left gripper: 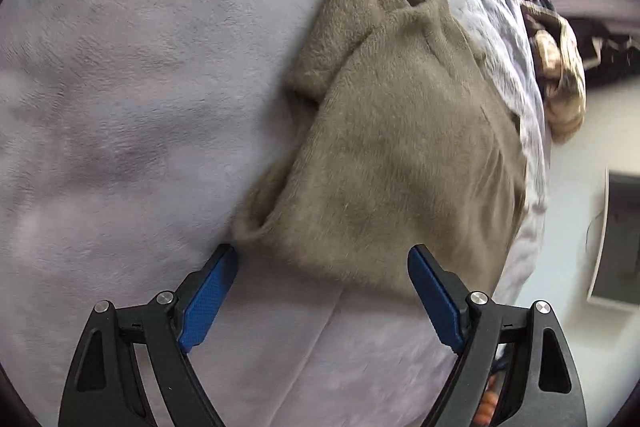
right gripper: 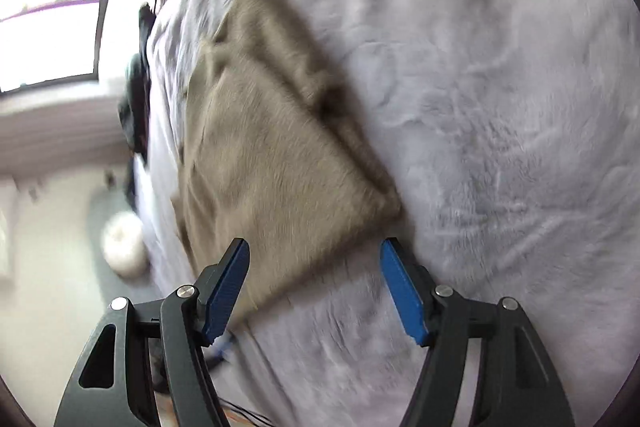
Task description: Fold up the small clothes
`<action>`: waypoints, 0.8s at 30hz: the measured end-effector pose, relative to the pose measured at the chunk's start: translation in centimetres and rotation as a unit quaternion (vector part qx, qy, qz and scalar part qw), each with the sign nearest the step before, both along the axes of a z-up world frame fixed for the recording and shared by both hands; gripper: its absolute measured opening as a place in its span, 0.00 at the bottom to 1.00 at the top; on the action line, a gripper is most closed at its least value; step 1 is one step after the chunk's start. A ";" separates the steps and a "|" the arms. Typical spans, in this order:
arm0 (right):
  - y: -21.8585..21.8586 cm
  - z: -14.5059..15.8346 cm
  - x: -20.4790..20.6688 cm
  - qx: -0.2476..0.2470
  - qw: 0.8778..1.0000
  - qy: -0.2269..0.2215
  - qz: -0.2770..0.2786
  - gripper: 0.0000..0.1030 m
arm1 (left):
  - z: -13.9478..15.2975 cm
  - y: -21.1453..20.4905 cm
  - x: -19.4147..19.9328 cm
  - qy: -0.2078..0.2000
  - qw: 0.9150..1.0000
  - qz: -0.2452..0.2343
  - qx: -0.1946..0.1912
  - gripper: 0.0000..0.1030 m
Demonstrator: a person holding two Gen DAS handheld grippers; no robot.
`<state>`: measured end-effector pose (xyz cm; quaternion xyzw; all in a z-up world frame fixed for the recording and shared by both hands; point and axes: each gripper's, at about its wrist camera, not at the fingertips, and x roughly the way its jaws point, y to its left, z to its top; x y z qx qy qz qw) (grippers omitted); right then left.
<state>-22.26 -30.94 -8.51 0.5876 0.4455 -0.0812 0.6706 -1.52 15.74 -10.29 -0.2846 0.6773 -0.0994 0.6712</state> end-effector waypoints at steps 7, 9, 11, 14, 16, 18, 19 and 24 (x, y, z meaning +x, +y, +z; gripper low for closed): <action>0.4 0.6 3.1 -0.018 1.000 -0.004 0.007 0.08 | 2.1 1.1 0.4 -0.063 0.997 0.016 0.038 0.19; 1.0 3.3 4.3 -0.073 0.995 -0.014 0.060 0.08 | 2.3 0.2 0.7 -0.077 0.995 -0.015 0.063 0.20; 1.5 4.3 4.7 -0.111 0.989 -0.006 0.093 0.08 | 1.7 0.1 0.4 -0.076 0.992 -0.037 0.095 0.20; 1.7 2.3 5.8 -0.139 0.981 0.045 0.125 0.08 | 0.0 0.6 0.0 -0.068 0.991 -0.036 0.107 0.20; 1.7 0.1 6.0 -0.136 0.978 0.073 0.138 0.10 | 0.3 1.0 -0.2 -0.072 0.990 -0.044 0.113 0.20; 1.5 -0.1 4.7 -0.128 0.981 0.074 0.128 0.12 | 1.0 1.4 -0.4 -0.078 0.985 -0.063 0.140 0.20; 1.5 0.1 4.5 -0.129 0.981 0.078 0.124 0.14 | 1.3 1.7 -0.5 -0.081 0.984 -0.069 0.145 0.20; 1.0 2.9 1.8 -0.159 0.976 0.114 0.097 0.14 | 3.7 3.1 -0.8 -0.090 0.976 -0.078 0.185 0.20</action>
